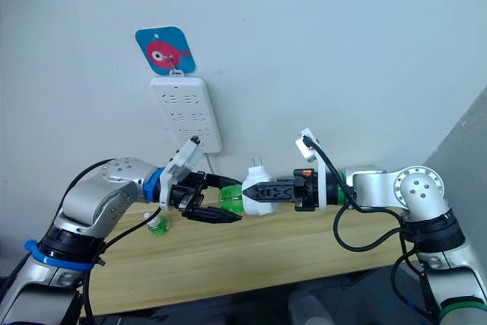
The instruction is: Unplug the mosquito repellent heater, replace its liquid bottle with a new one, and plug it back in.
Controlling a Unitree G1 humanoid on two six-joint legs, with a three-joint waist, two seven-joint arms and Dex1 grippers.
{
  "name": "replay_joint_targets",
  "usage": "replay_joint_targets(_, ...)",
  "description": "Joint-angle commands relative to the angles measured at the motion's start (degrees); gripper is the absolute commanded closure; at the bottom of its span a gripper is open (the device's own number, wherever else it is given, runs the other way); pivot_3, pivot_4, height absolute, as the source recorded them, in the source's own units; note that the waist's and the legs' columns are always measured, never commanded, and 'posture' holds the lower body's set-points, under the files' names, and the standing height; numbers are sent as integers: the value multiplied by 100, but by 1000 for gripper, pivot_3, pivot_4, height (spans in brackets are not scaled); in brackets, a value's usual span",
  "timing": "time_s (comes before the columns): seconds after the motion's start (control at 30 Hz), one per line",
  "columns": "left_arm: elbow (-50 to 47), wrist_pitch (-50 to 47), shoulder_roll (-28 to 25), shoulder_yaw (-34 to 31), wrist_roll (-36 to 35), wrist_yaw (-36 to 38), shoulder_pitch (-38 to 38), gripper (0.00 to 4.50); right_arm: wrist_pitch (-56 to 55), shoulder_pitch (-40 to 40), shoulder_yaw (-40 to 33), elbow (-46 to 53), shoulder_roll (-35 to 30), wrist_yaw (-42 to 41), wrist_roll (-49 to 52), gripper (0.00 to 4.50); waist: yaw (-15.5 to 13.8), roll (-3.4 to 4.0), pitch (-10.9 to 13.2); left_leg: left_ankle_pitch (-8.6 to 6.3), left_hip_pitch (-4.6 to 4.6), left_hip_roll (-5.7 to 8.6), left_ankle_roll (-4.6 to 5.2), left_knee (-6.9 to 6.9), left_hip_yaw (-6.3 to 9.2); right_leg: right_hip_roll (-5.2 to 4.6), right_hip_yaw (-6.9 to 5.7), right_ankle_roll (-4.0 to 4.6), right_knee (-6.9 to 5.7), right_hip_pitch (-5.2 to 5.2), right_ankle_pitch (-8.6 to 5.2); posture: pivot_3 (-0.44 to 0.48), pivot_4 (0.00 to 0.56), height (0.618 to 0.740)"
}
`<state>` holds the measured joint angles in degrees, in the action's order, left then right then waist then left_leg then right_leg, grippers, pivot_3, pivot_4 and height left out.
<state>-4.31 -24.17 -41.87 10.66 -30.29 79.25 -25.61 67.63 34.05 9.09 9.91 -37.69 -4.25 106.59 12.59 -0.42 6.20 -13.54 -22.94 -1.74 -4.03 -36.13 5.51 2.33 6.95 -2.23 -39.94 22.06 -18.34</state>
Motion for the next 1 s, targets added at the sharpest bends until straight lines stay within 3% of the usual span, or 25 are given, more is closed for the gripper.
replay_joint_targets(0.03,-137,1247,100,-302,415,-46,254,644,-246,-104,-296,9,-54,143,520,1472,-18,-1,0,0,-1,0,0,1,0,0,0,0,0,0,0,-197,66,733)
replay_joint_targets(0.2,93,2768,542,-654,808,-471,506,644,-272,-280,-429,-86,-128,228,641,1472,-100,-2,0,0,-3,2,0,-5,-6,-3,5,0,0,0,1,-197,66,733)
replay_joint_targets(0.4,31,3593,886,-932,825,-848,1013,644,-295,-435,-566,-178,-152,338,641,1472,-119,-2,0,0,1,0,0,-5,-19,-3,16,-1,-1,-1,1,-203,65,733)
replay_joint_targets(1.0,428,4566,1475,-500,1077,-1033,657,644,-336,-453,-492,-121,-86,477,641,1472,-117,-2,-2,1,2,2,1,-17,-16,-2,14,-6,-4,-5,5,-210,56,733)
